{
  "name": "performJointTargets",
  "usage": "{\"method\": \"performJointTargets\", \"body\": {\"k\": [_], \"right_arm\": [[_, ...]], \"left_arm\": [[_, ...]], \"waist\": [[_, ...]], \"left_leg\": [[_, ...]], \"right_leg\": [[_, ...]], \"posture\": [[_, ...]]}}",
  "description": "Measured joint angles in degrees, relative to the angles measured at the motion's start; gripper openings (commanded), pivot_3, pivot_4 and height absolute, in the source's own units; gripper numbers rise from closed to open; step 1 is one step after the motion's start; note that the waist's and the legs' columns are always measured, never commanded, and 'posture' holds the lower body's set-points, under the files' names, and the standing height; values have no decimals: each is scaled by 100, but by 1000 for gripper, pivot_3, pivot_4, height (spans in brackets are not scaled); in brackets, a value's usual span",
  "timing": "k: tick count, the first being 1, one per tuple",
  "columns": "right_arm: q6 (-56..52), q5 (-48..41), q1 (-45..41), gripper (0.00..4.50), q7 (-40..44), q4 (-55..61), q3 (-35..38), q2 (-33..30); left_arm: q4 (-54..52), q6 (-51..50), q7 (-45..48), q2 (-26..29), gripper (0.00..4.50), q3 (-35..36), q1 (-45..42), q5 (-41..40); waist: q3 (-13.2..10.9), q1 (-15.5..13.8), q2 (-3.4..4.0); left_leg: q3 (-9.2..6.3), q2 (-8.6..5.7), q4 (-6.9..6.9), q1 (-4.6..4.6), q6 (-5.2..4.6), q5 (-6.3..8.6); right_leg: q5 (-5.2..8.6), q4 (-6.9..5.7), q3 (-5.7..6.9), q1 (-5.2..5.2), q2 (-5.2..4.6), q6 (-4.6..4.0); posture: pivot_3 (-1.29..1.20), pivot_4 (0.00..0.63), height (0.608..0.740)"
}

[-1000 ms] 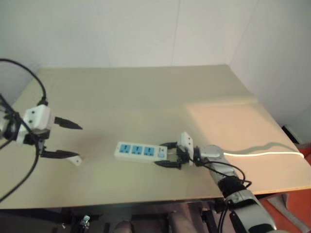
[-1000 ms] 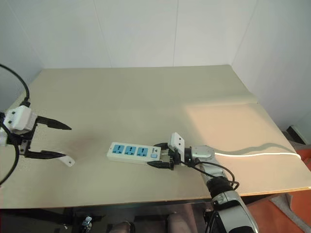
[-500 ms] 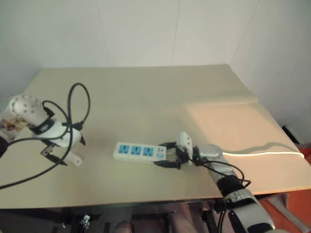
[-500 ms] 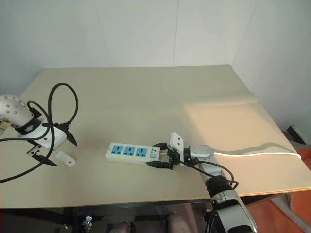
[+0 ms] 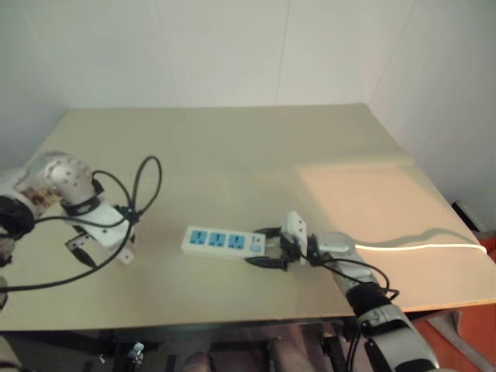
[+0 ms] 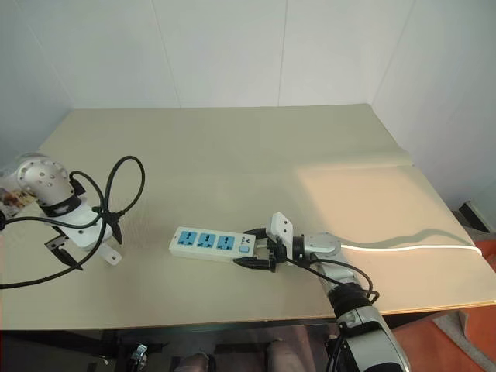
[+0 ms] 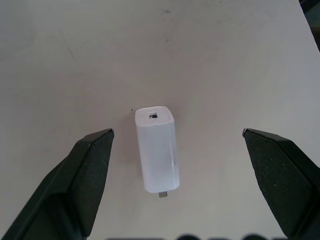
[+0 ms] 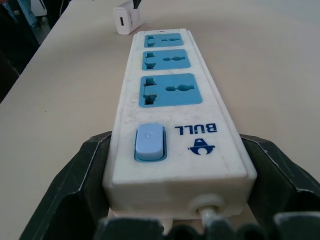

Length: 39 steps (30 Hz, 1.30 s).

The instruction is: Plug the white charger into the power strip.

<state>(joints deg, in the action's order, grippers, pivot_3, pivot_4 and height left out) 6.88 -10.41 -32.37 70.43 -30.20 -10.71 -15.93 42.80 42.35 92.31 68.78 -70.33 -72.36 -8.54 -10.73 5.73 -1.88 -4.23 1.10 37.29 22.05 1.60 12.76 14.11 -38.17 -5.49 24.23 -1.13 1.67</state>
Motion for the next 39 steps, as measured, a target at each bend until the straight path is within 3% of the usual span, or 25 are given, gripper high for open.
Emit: {"method": "performJointTargets", "body": {"k": [17, 28, 31, 39], "right_arm": [[-134, 0, 168, 3447, -252, 272, 9, 85], [-219, -2, 239, 3447, -345, 351, 17, 81], [-260, 2, 275, 3447, -404, 384, 17, 78], [-328, 0, 335, 3447, -429, 497, 2, 85]], "left_arm": [[750, 510, -2, -794, 4500, 439, 179, 1113], [793, 589, -209, -1094, 4500, 1669, 771, 2201], [770, 615, -428, -1164, 3904, 2010, 932, 2569], [566, 578, -639, -1280, 1294, 2725, 1239, 3071]], "waist": [[1, 1, -1], [10, -18, 15], [32, -28, 41], [42, -3, 46]], "left_leg": [[-1, 0, 3, 0, -1, 0], [-1, -4, 3, -20, -2, -1], [0, -7, 3, -32, -6, -3], [0, -6, -2, -36, -8, -3]], "right_leg": [[-1, -3, 0, 0, 0, -1], [0, -7, -1, -19, -3, -1], [0, -9, -2, -30, -5, 0], [1, -8, -4, -32, -5, 2]], "posture": [[0, 150, 740], [0, 150, 740], [0, 150, 740], [0, 150, 740]]}}
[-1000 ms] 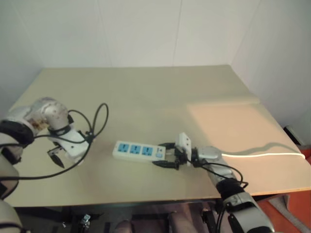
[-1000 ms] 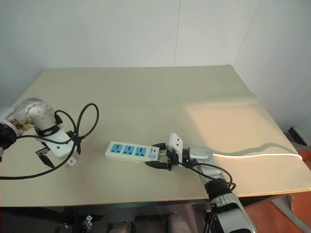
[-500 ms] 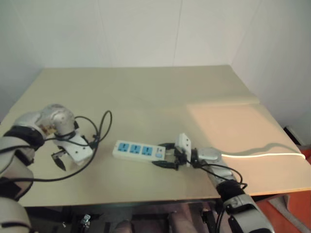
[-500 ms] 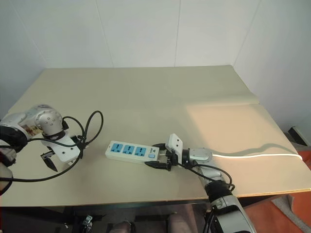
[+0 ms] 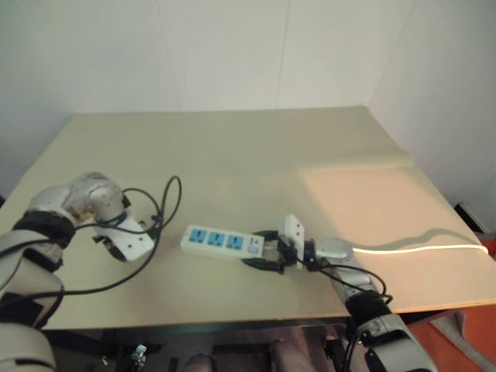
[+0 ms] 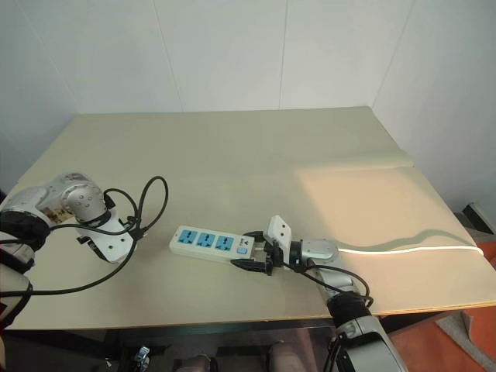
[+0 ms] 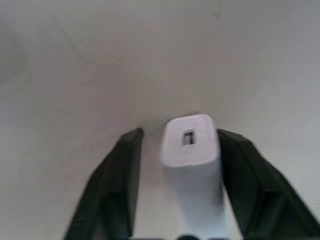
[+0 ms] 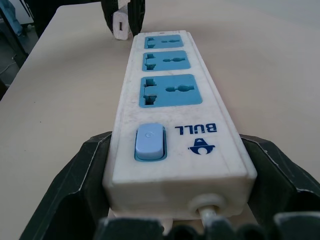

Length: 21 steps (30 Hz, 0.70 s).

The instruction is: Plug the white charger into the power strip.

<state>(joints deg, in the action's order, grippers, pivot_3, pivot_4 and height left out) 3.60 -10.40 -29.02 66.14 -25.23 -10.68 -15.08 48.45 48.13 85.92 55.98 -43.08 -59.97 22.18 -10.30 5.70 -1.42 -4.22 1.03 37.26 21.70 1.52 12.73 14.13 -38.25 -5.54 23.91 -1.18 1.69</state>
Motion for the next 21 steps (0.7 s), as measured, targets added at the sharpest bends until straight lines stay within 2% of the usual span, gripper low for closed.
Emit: {"method": "performJointTargets", "body": {"k": [2, 7, 10, 13, 21], "right_arm": [[-3, 0, 0, 3447, 0, 0, -1, 0], [-4, 0, -1, 3447, 3, 0, -4, 1], [-4, 0, -1, 3447, 6, 2, -4, -4], [-4, 0, 4, 3447, 13, 6, 1, -49], [246, 24, -209, 3447, 259, -250, -73, -101]], "left_arm": [[-52, -34, 36, 0, 1049, 119, 68, 29], [-193, -65, 277, 5, 1049, 453, 265, -4], [-304, -251, 496, 5, 1049, 679, 421, -307], [-567, -819, 634, -1, 1049, 801, 570, -1017], [-2023, -2998, 637, -128, 1049, 1319, 677, -3582]], "waist": [[0, 2, 0], [1, 8, 0], [1, 6, 0], [1, -14, 0], [-2, 18, -4]], "left_leg": [[1, 0, -1, 0, 0, 0], [2, 0, -1, 0, -1, 0], [2, 0, -2, 0, -1, 0], [1, -2, 0, 4, -1, 0], [-6, 1, 14, 40, -4, 2]], "right_leg": [[0, 0, -1, 0, 0, 0], [0, 1, -2, 0, 0, 0], [0, 1, -1, 0, 0, 0], [0, 0, 0, 0, -4, 1], [-18, -4, 8, 30, -4, -28]], "posture": [[0, 150, 740], [0, 150, 740], [0, 150, 740], [0, 150, 740], [0, 150, 740]]}}
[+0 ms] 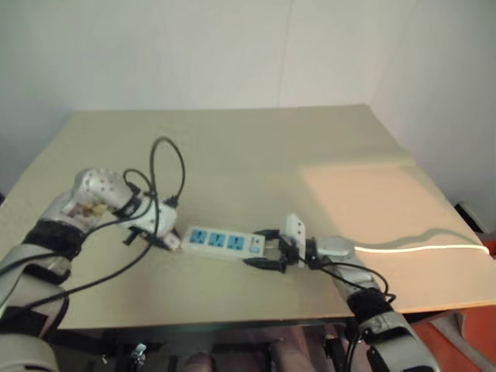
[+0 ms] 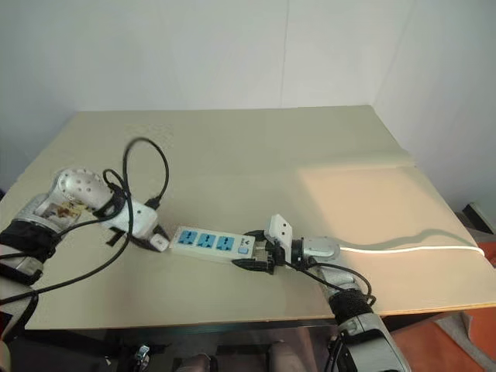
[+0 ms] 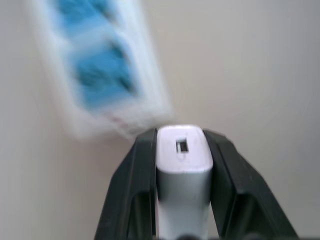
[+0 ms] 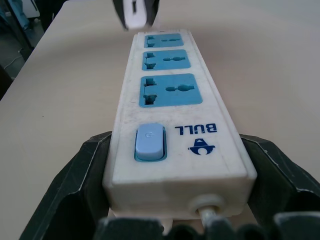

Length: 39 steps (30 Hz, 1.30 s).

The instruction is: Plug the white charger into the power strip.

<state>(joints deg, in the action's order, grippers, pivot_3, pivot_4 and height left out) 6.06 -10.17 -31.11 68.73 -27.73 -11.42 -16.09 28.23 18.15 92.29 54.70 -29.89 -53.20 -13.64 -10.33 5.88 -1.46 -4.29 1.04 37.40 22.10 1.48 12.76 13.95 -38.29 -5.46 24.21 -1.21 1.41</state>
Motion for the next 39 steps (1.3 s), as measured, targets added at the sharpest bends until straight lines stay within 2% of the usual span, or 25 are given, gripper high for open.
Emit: {"method": "performJointTargets", "body": {"k": [5, 8, 11, 17, 22, 30, 39], "right_arm": [[385, 2, -161, 3447, 259, -383, -68, -9], [599, -1, -239, 3447, 424, -597, -76, 7], [696, -9, -292, 3447, 547, -732, -81, 87], [745, -23, -359, 3447, 745, -893, -89, 117], [744, -18, -360, 3447, 856, -913, -92, 151], [732, -15, -366, 3447, 869, -921, -91, 147], [666, -14, -365, 3447, 864, -902, -92, 138]], "left_arm": [[-989, -1461, -65, -6, 1049, 923, 464, -1738], [-1539, -2280, -784, -641, 1049, 1744, 888, -2383], [-2037, -2792, -1501, -1198, 1049, 2115, 1271, -2683], [-2855, -3358, -2387, -1804, 1049, 2521, 1829, -2720], [-3001, -3478, -2635, -2154, 1049, 2574, 2166, -2697], [-2973, -3844, -2558, -2263, 1049, 2563, 2658, -2660], [-2727, -3536, -1973, -2320, 1049, 2326, 2941, -1994]], "waist": [[-1, 2, 0], [0, -32, -1], [0, -6, -2], [1, -10, -3], [2, -10, -4], [2, -12, -4], [2, -14, -4]], "left_leg": [[0, -2, 2, -8, 0, 0], [-2, -1, 8, -15, 0, 0], [-2, 0, 10, -12, 0, 0], [-2, -1, 7, -20, 1, 0], [-1, -2, 5, -27, 1, 0], [-1, -3, 3, -28, 1, 0], [0, -4, 1, -29, 1, 0]], "right_leg": [[2, -8, 0, -5, -1, 3], [11, -11, 2, -14, -1, 18], [-2, -13, 0, -10, 0, -3], [-4, -14, -1, -16, -2, -6], [-4, -14, -1, -19, -1, -6], [-4, -13, -2, -20, -2, -6], [-4, -11, -3, -20, -2, -6]], "posture": [[0, 150, 740], [0, 150, 740], [0, 150, 740], [0, 150, 740], [0, 150, 740], [0, 150, 740], [0, 150, 740]]}}
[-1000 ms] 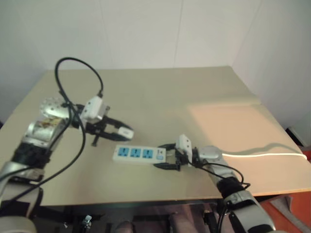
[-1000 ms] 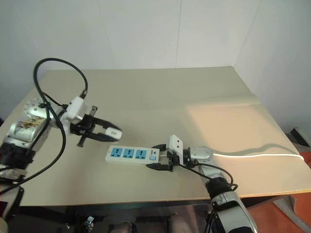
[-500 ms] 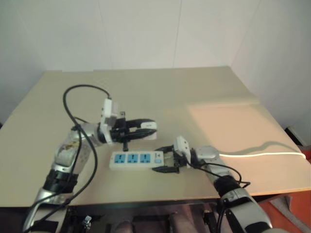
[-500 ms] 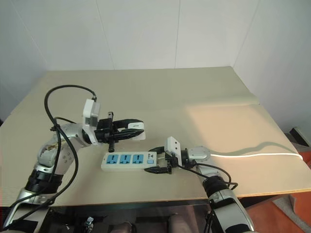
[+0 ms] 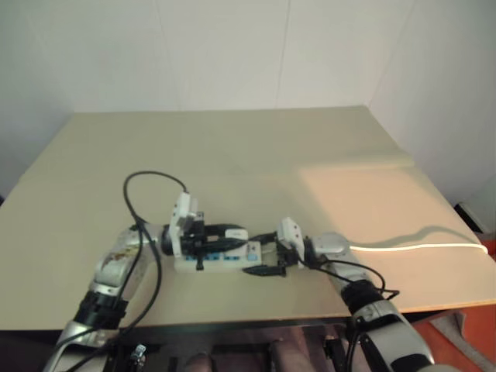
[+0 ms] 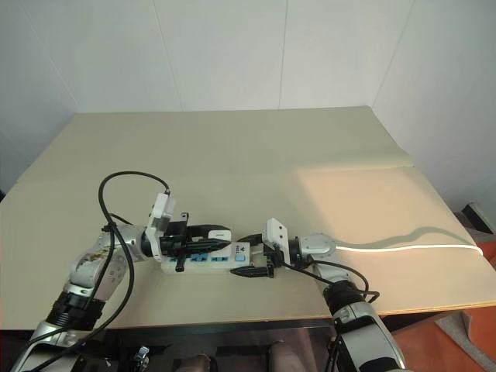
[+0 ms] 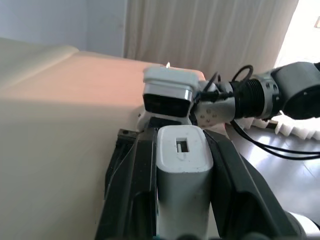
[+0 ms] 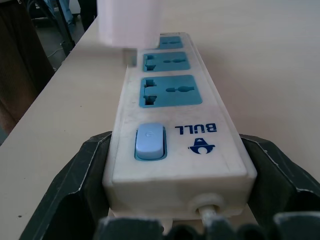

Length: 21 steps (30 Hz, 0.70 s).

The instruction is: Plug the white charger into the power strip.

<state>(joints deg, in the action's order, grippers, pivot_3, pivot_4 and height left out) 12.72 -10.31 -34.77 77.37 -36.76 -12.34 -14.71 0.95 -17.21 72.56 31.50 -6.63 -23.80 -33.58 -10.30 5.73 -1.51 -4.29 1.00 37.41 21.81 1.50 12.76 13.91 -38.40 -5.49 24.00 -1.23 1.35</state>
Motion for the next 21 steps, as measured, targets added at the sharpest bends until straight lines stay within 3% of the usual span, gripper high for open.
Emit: {"method": "performJointTargets", "body": {"k": [21], "right_arm": [[-50, 5, 22, 3447, -34, 43, -14, -1]], "left_arm": [[920, 847, 363, -299, 1049, 44, -137, 578]], "waist": [[1, 2, -1]], "left_leg": [[0, 1, -8, -8, 0, 0]], "right_leg": [[0, 7, 0, -8, 0, 1]], "posture": [[0, 150, 740]]}}
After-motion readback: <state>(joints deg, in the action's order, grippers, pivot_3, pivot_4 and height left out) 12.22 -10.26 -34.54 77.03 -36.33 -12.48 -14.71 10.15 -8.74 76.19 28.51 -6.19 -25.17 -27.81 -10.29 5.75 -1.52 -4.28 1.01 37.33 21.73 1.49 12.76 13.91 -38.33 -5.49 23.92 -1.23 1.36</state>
